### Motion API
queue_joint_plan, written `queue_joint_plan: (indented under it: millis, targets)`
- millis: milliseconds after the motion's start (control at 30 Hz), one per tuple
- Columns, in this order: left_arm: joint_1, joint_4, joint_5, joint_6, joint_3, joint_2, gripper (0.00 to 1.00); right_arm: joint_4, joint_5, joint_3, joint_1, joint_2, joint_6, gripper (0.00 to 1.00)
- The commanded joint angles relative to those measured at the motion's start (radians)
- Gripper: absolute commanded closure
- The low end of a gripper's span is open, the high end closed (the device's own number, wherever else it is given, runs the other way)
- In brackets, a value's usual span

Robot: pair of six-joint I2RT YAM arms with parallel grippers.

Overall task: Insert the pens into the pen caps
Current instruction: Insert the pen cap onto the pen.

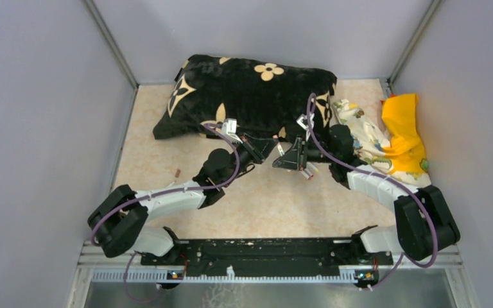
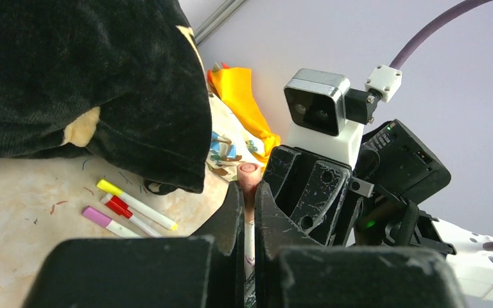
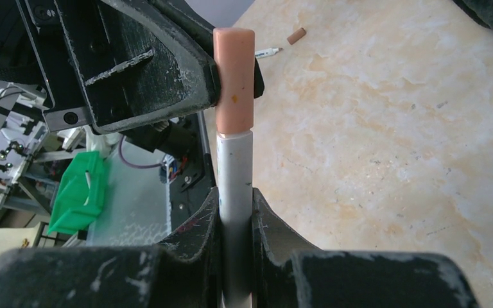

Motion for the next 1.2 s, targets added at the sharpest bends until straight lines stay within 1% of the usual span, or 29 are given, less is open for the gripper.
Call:
queue_joint_plan:
  millis: [0, 200, 433, 600, 667, 733, 833, 867, 933, 967, 1067, 1167]
  targets:
    - [-0.040, 0.006, 0.081, 0.042, -0.026, 0.027, 0.97, 0.129, -0.011, 0.014, -0.010, -0.031, -0.005, 1.00]
    - [-0.042, 0.010, 0.076, 0.034, -0.044, -0.005, 0.78, 0.125, -0.041, 0.010, -0.010, -0.045, -0.063, 1.00]
    - [-0.042, 0.001, 0.057, 0.026, -0.058, -0.041, 0.64, 0.146, -0.080, 0.002, -0.011, -0.062, -0.093, 1.00]
    - [-0.042, -0.027, 0.071, 0.050, -0.081, -0.086, 0.50, 0.162, -0.099, -0.002, -0.012, -0.071, -0.094, 1.00]
    - [-0.042, -0.044, 0.084, 0.088, -0.105, -0.119, 0.43, 0.171, -0.113, -0.002, -0.015, -0.074, -0.094, 1.00]
    - [-0.042, -0.055, 0.099, 0.137, -0.134, -0.167, 0.35, 0.176, -0.129, -0.002, -0.017, -0.076, -0.096, 1.00]
    - [-0.040, -0.062, 0.149, 0.264, -0.179, -0.259, 0.23, 0.167, -0.169, 0.005, -0.024, -0.082, -0.123, 1.00]
    - [-0.040, -0.069, 0.157, 0.299, -0.190, -0.293, 0.18, 0.157, -0.187, 0.009, -0.026, -0.083, -0.139, 1.00]
    - [-0.040, -0.073, 0.156, 0.353, -0.210, -0.366, 0.05, 0.127, -0.222, 0.019, -0.028, -0.085, -0.182, 1.00]
    - [-0.040, -0.066, 0.157, 0.379, -0.217, -0.392, 0.02, 0.104, -0.242, 0.025, -0.028, -0.087, -0.209, 1.00]
    - [-0.036, -0.068, 0.199, 0.424, -0.203, -0.435, 0.01, 0.036, -0.282, 0.044, -0.028, -0.088, -0.278, 1.00]
    - [-0.021, -0.091, 0.238, 0.418, -0.148, -0.416, 0.01, 0.016, -0.307, 0.048, -0.028, -0.087, -0.302, 1.00]
